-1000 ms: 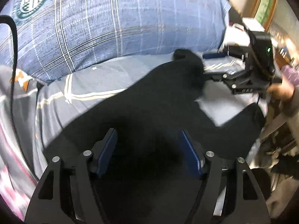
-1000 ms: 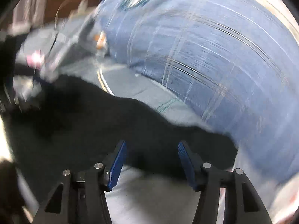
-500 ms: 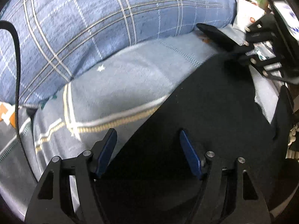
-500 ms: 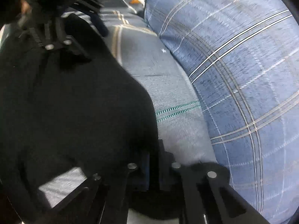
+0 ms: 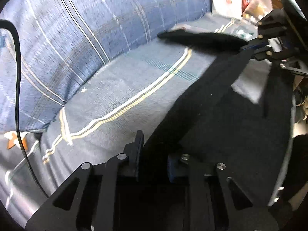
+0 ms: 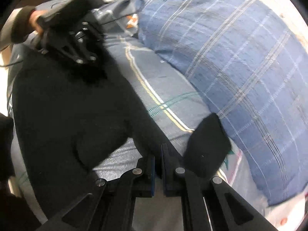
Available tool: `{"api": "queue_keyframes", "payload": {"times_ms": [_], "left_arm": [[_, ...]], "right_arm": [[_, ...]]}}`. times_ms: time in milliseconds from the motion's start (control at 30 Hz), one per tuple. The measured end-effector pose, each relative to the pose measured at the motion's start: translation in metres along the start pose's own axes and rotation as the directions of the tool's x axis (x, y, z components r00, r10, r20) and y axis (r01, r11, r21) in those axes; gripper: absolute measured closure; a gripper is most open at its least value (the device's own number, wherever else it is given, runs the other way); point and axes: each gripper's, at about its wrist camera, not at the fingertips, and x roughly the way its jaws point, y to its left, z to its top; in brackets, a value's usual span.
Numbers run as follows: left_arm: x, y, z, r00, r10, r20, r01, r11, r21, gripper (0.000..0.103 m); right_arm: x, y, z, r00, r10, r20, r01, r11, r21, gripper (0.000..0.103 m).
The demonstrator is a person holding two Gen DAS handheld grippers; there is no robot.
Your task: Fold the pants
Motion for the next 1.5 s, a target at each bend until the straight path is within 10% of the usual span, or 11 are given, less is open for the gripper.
{"api": "queue_keyframes", "payload": {"times_ms": [333,533,967,1133,1400,1500], "left_arm": [[-0.075,-0.102,-0.084,0.993,-0.068,0.097,0.072,0.996,-0.044,0.084],[-0.046,-0.086,-0.104,0.993,-0.105,0.054,0.115,0.965,-0.237,0.083],[-0.104,-0.090,-0.121,0.991,-0.076,0.115,0.109,0.942,-0.318,0.072],[-0.107,-0.083,-0.106,0.975,-0.047,0.218,0.132,0.908,-0.397,0.047],[-0.067,-0.081,-0.098,0.983,-0.041,0.179,0.121,0.879,-0.460,0.046],[-0.057,-0.089,-0.099,0.987,-0.053,0.150,0.117,0.881,-0.457,0.046]], "right_arm": [[-0.095,0.075,-0.082,0.992,0.014,0.126,-0.044,0.970,0.240,0.098],[-0.055,0.101,-0.118,0.998,0.055,0.039,-0.066,0.918,0.391,0.094],[-0.118,0.054,-0.117,0.970,0.063,0.236,-0.192,0.792,0.579,0.060],[-0.074,0.030,-0.066,0.989,-0.034,0.142,-0.064,0.774,0.630,0.056],[0.046,0.010,-0.008,0.994,-0.018,-0.109,0.075,0.831,0.551,0.057],[0.046,0.003,-0.013,0.996,-0.036,-0.086,0.077,0.835,0.545,0.082]]}}
